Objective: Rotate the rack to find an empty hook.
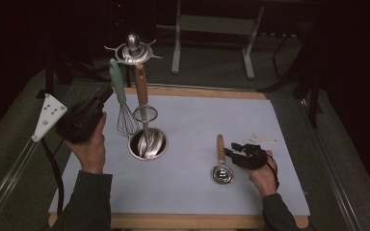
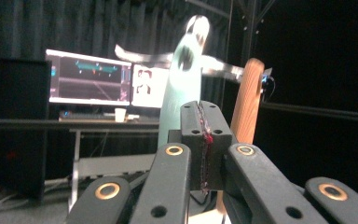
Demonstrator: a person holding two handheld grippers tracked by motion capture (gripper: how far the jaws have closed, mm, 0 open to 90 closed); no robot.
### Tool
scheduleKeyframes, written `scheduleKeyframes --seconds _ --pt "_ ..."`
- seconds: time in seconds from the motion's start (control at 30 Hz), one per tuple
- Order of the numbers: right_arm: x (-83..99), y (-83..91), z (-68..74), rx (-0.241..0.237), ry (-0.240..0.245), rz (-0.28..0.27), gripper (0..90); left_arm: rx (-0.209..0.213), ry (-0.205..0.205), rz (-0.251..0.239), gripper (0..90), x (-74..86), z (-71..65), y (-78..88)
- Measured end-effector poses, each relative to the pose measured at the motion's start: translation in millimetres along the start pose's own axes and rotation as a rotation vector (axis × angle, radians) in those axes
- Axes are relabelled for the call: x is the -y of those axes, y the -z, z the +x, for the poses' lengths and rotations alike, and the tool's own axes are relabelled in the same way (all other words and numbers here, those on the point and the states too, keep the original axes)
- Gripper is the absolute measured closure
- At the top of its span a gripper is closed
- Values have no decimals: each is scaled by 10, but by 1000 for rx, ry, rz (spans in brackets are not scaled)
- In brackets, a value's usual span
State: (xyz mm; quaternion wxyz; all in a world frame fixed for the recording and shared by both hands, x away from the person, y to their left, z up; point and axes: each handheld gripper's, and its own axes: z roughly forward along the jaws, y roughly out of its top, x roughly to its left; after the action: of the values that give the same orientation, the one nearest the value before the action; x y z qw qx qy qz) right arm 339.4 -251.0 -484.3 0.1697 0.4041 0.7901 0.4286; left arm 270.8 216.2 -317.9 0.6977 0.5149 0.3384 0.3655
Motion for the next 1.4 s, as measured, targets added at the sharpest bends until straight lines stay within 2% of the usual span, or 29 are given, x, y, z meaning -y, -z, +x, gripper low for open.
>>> scheduleKeyframes --seconds 0.2,0.47,0.7,0.87,1.4 --pt "7 9 -6 1 -7 0 562 4 -25 -21 900 -205 -32 -113" --pt "23 14 -16 5 -9 3 565 -3 -32 -25 900 -304 -40 -206" --pt "25 27 -23 10 -6 3 568 -30 -41 4 900 -320 -15 -265" --pt "30 29 -31 13 -10 5 569 -51 -74 21 900 -328 -29 -277" --pt "34 40 -40 12 -15 1 571 -123 -52 46 900 -366 102 -386"
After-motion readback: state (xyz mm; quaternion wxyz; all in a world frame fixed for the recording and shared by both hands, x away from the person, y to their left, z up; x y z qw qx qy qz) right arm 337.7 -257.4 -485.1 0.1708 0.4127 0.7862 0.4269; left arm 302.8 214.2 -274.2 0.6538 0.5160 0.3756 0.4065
